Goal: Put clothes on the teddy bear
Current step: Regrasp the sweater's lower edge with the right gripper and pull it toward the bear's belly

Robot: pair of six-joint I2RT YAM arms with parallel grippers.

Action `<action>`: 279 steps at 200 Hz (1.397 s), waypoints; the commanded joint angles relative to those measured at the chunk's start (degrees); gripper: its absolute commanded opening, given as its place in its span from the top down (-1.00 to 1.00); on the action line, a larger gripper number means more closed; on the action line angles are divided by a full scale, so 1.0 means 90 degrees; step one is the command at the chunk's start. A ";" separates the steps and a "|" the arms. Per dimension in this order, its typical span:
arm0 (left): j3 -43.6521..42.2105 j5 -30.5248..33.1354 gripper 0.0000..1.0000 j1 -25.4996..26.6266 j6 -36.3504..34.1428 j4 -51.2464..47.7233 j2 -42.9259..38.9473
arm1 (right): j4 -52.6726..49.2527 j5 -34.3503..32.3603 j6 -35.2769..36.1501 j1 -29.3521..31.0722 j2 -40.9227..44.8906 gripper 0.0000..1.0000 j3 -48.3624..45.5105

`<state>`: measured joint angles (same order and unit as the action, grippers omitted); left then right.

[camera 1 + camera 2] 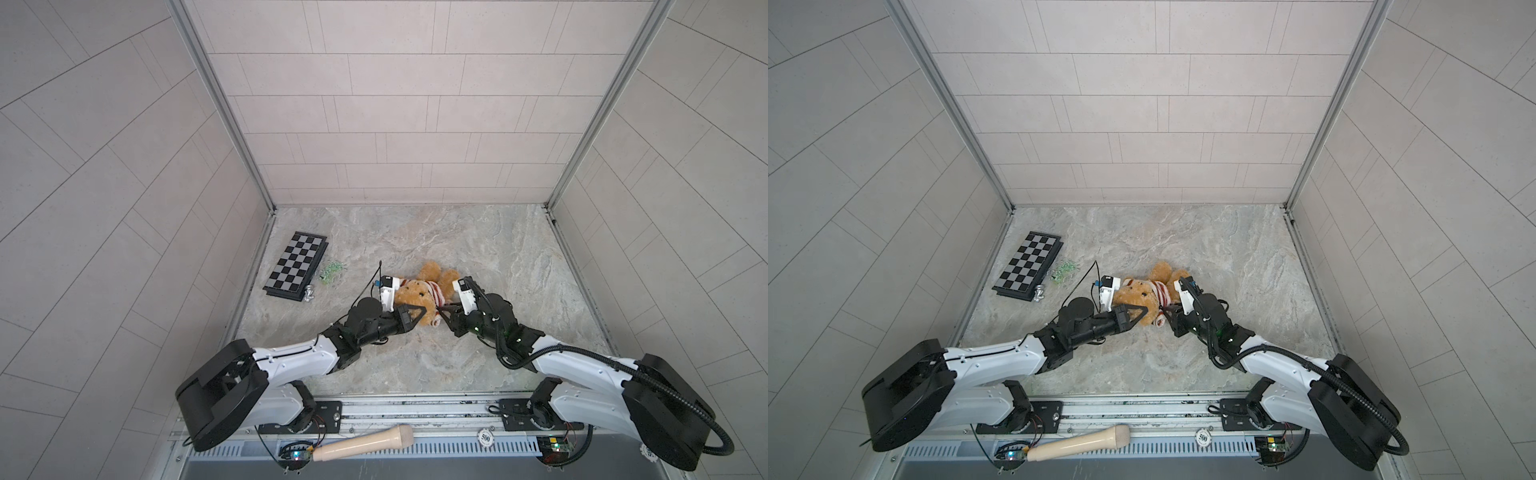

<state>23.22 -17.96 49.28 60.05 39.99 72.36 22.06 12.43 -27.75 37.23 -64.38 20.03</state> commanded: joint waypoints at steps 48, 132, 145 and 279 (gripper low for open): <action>0.0022 -0.0104 1.00 0.0089 -0.0031 0.0523 -0.0005 | -0.0162 -0.0322 -0.0135 0.0018 -0.0147 0.54 0.0145; -0.0070 -0.0095 1.00 0.0116 0.0006 0.0645 -0.0041 | -0.0240 -0.0332 -0.0090 0.0014 -0.0361 0.98 0.0270; -0.0108 -0.0071 1.00 0.0112 0.0005 0.0650 -0.0113 | -0.0256 -0.0427 -0.0050 0.0013 -0.0296 1.00 0.0188; -0.0334 0.0271 1.00 -0.0369 -0.0465 -0.1312 -0.1872 | -0.1104 -0.0916 0.0036 -0.0094 0.0941 1.00 -0.0436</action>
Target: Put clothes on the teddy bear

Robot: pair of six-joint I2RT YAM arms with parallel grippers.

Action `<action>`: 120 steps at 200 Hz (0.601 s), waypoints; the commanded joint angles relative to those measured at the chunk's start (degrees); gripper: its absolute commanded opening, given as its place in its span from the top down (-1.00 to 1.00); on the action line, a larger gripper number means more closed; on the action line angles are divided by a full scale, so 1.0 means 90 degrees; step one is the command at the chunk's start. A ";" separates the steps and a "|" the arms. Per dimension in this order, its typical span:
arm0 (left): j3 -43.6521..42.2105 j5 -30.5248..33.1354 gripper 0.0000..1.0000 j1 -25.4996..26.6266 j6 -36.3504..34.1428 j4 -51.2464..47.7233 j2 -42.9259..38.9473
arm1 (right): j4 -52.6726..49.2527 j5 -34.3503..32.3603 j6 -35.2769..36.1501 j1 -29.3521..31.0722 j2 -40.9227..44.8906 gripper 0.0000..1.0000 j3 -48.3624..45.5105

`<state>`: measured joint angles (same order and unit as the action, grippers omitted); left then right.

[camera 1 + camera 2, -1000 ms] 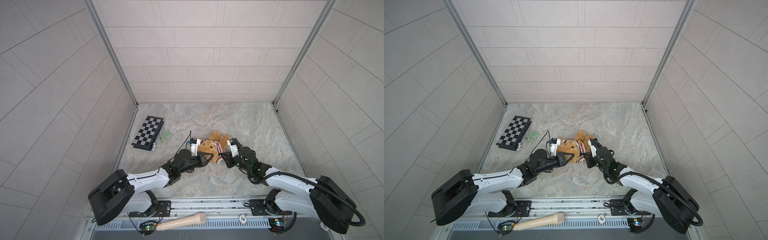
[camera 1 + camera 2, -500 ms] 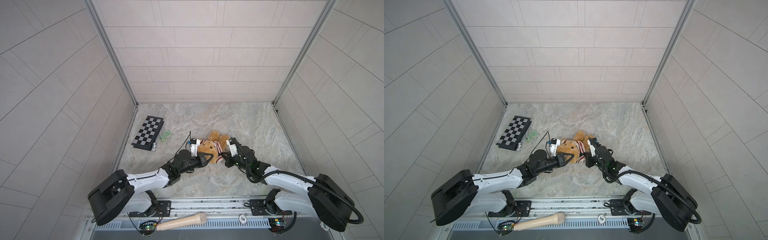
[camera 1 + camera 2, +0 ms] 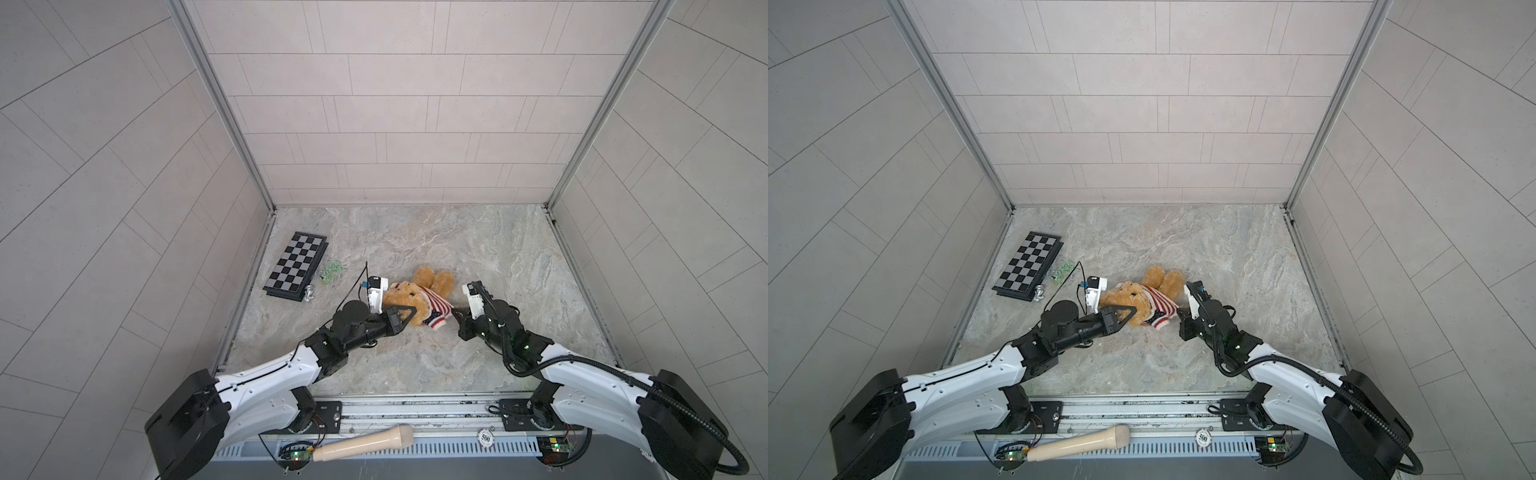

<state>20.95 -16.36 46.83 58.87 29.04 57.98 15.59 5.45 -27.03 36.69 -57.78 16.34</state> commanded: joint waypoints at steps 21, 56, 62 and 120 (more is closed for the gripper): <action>-0.0144 -0.0011 1.00 -0.0128 -0.0394 -0.0202 -0.0328 | -0.0500 -0.0012 0.0032 -0.0033 0.0315 1.00 0.0035; -0.0273 -0.0271 1.00 -0.0169 -0.0140 0.0192 -0.0476 | -0.0450 -0.0341 0.0158 -0.0053 0.0093 1.00 -0.0068; -0.0285 -0.0374 1.00 -0.0172 -0.0076 0.0310 -0.0497 | -0.0405 -0.0342 0.0178 -0.0070 -0.0001 1.00 -0.0060; -0.0113 -0.0878 1.00 -0.0172 -0.0721 -0.1619 -0.1307 | -0.0341 -0.0459 0.0288 -0.0082 -0.0221 1.00 0.0225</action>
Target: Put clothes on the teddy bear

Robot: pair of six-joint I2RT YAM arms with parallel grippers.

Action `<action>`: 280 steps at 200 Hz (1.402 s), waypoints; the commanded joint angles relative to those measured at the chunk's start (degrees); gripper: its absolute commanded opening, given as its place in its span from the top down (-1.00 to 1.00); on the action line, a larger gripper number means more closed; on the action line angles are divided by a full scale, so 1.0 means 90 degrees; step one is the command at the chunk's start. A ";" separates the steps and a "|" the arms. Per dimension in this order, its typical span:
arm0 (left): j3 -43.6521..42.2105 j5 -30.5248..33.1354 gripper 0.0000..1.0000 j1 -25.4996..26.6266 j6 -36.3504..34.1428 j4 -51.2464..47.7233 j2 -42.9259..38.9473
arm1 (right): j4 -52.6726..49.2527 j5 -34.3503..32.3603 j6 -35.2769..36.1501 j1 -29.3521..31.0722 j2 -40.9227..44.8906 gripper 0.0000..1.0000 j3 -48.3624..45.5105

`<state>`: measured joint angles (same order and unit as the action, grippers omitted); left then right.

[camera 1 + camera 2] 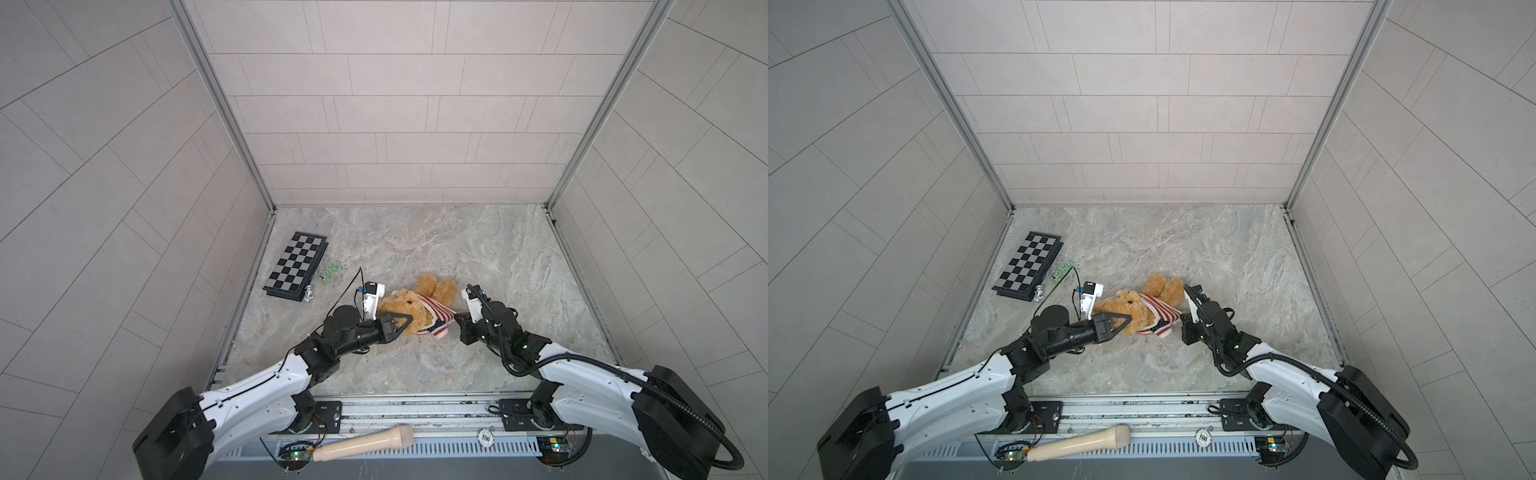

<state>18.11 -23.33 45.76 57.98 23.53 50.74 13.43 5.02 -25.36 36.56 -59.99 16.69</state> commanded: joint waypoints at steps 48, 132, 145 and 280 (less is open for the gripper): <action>0.0340 0.0162 1.00 -0.0087 -0.1239 -0.1740 -0.0643 | 0.0167 0.0174 0.0086 -0.0013 -0.0384 1.00 0.0284; 0.0606 0.0328 1.00 -0.0089 -0.1940 -0.2100 -0.0052 | -0.0992 0.0778 0.0607 0.0324 0.0413 0.52 0.0603; 0.0601 0.0399 1.00 -0.0085 -0.2110 -0.2226 -0.0006 | -0.1508 0.0507 0.0828 0.0315 0.0803 0.34 0.0831; 0.0923 0.1646 1.00 -0.0067 -0.2652 -0.3692 0.0774 | -0.1244 0.0844 0.1497 -0.0048 -0.1671 0.08 0.2262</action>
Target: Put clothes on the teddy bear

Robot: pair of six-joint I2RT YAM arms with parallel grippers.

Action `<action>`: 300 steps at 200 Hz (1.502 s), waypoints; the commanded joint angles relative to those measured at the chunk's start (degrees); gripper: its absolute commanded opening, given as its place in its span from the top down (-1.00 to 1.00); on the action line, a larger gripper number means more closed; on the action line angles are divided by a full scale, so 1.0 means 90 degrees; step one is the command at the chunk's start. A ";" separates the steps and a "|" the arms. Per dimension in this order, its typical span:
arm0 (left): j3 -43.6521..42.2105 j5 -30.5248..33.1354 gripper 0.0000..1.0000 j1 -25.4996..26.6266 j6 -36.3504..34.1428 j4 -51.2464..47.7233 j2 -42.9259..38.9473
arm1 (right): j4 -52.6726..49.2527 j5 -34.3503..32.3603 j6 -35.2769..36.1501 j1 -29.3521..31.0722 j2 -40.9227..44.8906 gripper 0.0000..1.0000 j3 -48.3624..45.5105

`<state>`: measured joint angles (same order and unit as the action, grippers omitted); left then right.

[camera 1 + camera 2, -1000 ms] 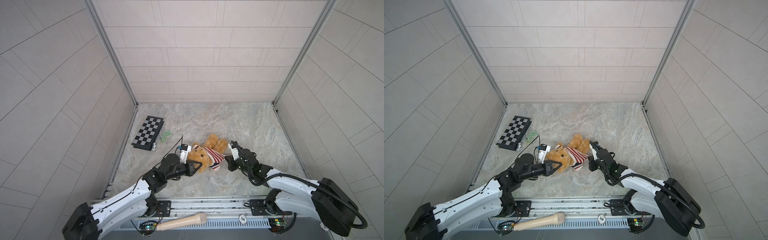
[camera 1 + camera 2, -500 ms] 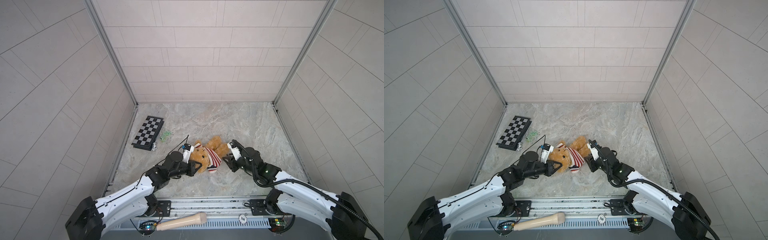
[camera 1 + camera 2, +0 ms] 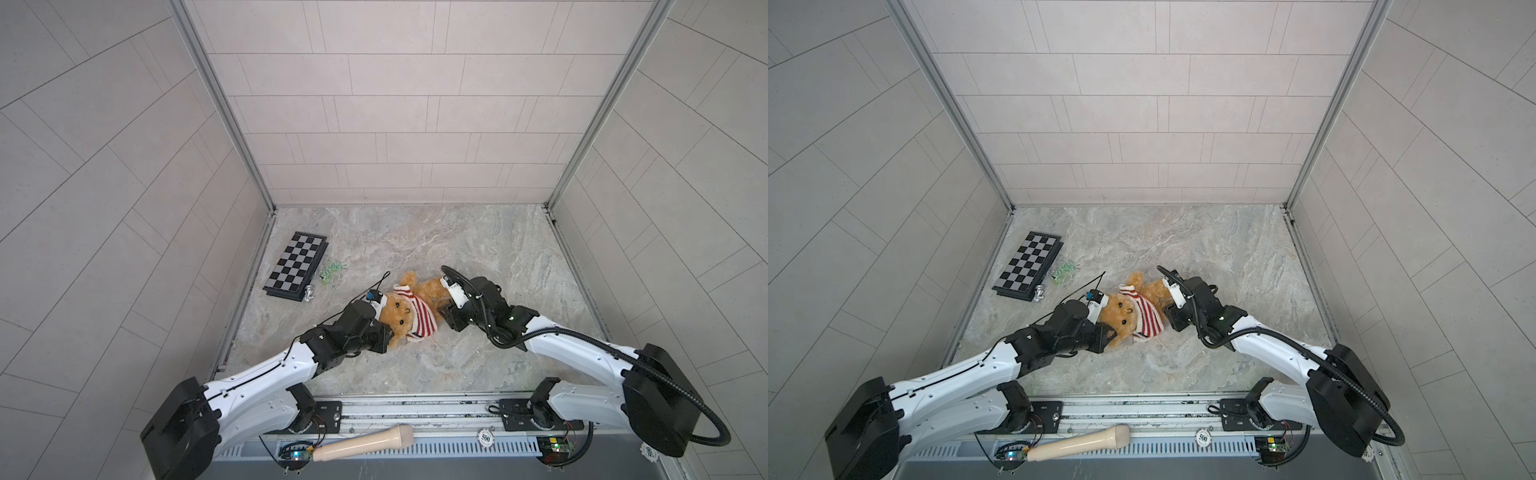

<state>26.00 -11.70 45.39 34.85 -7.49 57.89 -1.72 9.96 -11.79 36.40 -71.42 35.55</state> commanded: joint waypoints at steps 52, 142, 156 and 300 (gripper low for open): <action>-0.0326 0.0028 0.21 -0.0086 0.0360 0.0226 -0.0838 | 0.0768 0.0783 -0.0589 -0.0005 -0.0947 0.53 -0.0217; 0.0202 -0.1527 -0.55 -0.2009 0.0682 0.0343 -0.1212 | 0.1410 0.0225 -0.0806 0.0425 -0.0563 0.80 -0.1026; 0.0384 -0.1595 -0.55 -0.2015 0.0692 0.0428 -0.0868 | 0.1445 0.0162 -0.0809 0.0473 -0.0524 0.80 -0.1073; 0.0763 -0.0953 0.85 -0.1284 0.0263 0.0978 0.0278 | 0.1369 0.0080 -0.0765 0.0750 0.0919 0.68 -0.1534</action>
<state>30.92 -21.58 33.50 42.28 2.24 60.27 12.58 10.59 -19.35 42.76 -69.36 23.11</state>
